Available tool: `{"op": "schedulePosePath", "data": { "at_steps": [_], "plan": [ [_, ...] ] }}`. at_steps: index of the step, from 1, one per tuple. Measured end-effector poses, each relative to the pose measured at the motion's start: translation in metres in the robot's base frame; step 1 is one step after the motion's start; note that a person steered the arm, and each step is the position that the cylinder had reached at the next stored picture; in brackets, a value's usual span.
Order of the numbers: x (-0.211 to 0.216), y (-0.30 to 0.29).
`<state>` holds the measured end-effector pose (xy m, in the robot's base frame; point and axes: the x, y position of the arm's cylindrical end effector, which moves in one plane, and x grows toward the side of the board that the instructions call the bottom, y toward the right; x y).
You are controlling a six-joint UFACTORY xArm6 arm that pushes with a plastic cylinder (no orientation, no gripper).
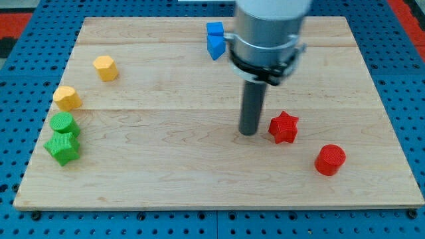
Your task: Point your arm towards the yellow hexagon
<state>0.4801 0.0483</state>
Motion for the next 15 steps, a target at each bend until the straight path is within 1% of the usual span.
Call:
{"op": "schedulePosePath", "data": {
  "at_steps": [1, 2, 3, 4, 5, 6, 13, 14, 15],
  "plan": [
    [0.001, 0.068],
    [0.043, 0.102],
    [0.028, 0.084],
    [-0.008, 0.044],
    [-0.033, 0.017],
    [-0.044, 0.008],
    [-0.06, 0.008],
    [-0.06, -0.05],
    [-0.066, -0.072]
  ]
}}
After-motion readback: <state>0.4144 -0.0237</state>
